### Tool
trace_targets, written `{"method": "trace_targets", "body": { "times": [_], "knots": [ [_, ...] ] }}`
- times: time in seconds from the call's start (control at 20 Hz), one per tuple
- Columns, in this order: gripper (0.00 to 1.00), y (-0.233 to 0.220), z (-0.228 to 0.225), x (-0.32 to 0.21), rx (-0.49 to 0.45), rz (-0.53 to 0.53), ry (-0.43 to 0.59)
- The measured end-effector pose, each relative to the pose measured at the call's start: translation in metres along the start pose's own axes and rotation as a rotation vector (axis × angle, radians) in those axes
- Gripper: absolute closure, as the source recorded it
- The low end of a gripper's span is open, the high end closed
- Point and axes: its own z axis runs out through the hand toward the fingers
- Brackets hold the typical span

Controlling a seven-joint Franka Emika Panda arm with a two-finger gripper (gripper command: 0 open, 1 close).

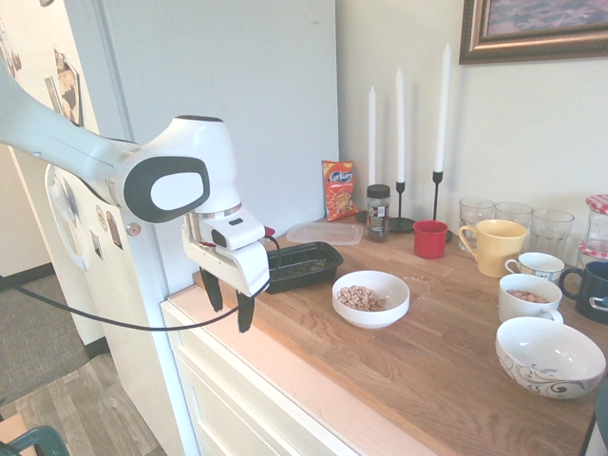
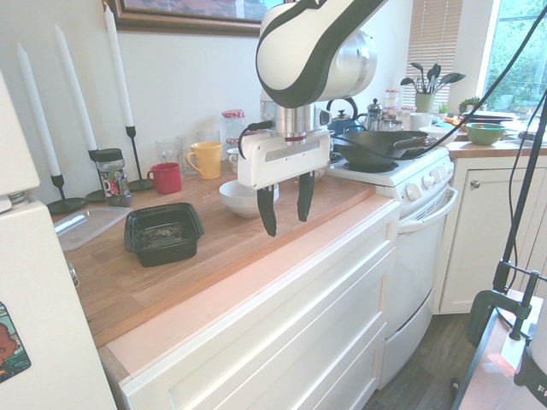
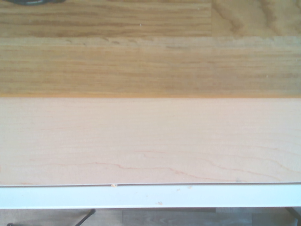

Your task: Put the cereal into the box

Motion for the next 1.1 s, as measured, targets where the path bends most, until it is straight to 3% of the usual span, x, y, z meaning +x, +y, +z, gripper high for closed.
{"method": "trace_targets", "body": {
  "times": [0.25,0.6,1.1],
  "knots": [
    [0.0,-0.005,-0.011,0.013,0.03,0.011,0.027],
    [0.0,-0.022,-0.039,0.096,0.076,0.088,0.075],
    [0.0,0.018,-0.048,0.211,0.15,0.256,0.066]
  ]
}}
